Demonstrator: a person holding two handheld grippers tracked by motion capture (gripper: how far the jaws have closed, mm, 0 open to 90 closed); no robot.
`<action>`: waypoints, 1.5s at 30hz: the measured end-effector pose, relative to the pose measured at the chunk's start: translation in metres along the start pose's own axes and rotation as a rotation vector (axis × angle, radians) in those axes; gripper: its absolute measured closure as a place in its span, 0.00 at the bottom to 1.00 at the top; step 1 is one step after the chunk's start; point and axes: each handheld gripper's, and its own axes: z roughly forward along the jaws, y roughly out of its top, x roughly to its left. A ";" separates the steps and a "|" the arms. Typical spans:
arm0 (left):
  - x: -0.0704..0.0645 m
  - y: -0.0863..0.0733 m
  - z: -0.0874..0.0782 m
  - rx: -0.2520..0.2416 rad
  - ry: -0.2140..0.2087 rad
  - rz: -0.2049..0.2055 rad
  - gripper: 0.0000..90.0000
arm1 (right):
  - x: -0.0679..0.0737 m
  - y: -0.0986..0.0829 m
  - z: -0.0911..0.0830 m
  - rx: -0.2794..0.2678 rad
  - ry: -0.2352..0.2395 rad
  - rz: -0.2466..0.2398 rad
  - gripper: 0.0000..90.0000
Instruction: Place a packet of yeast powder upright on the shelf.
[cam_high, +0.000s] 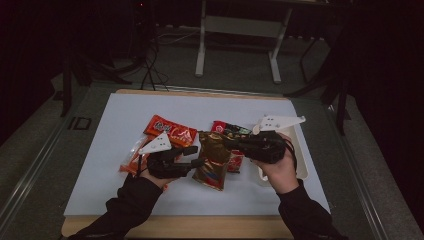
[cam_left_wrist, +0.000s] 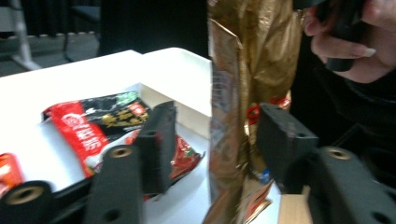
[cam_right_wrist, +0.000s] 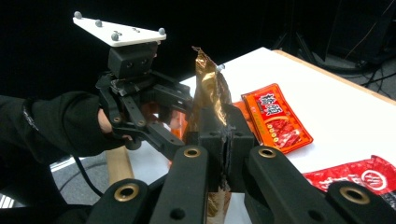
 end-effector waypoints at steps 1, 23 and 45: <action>0.001 0.000 -0.001 0.003 0.006 -0.009 0.47 | -0.001 0.001 0.000 -0.003 0.006 -0.002 0.99; 0.001 -0.012 -0.042 0.071 0.097 -0.002 0.02 | -0.041 0.006 -0.037 -0.056 -0.027 -0.084 0.98; 0.013 -0.046 -0.081 0.067 0.167 -0.036 0.02 | -0.080 0.022 -0.069 -0.081 -0.064 -0.108 0.98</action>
